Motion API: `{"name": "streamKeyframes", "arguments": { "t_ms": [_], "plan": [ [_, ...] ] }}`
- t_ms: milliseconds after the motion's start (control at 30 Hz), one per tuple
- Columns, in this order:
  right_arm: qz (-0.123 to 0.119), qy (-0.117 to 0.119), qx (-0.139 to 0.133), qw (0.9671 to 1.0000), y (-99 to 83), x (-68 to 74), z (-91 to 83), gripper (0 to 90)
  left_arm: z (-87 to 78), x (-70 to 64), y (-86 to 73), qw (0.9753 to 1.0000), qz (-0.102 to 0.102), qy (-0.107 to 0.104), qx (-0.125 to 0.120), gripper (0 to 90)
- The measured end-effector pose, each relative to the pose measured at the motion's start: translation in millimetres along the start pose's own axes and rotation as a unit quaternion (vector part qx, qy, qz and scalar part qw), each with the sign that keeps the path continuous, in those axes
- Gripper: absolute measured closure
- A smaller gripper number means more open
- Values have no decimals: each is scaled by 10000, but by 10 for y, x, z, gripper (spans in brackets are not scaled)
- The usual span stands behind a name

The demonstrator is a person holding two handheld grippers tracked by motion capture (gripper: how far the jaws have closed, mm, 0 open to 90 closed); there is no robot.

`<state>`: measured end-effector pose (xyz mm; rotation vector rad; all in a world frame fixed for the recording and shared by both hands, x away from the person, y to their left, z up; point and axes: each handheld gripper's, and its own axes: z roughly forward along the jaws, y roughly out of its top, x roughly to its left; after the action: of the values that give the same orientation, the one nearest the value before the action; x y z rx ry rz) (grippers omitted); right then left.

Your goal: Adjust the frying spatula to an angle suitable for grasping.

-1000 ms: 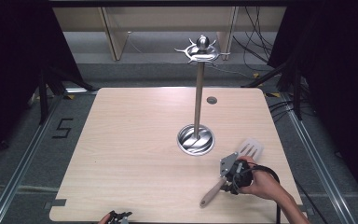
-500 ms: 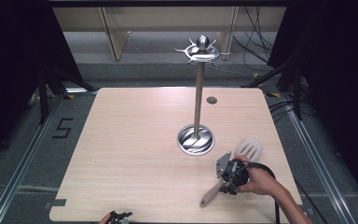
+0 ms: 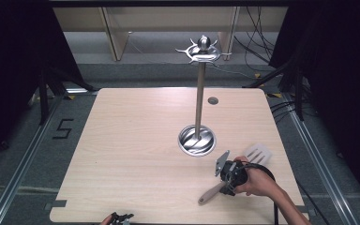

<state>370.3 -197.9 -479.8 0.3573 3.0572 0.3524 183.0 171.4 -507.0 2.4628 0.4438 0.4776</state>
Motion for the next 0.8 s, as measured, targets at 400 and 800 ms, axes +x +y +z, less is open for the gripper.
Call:
{"name": "streamKeyframes", "arguments": {
  "t_ms": [400, 800],
  "plan": [
    [135, -121, 376, 9991, 52, 9, -38, 597, 31, -26, -8, 9996, -11, 245, -108, 176],
    [171, -126, 494, 9986, 35, -57, -57, 713, 17, -26, -8, 9998, -50, 105, -183, 176]
  ]
}}
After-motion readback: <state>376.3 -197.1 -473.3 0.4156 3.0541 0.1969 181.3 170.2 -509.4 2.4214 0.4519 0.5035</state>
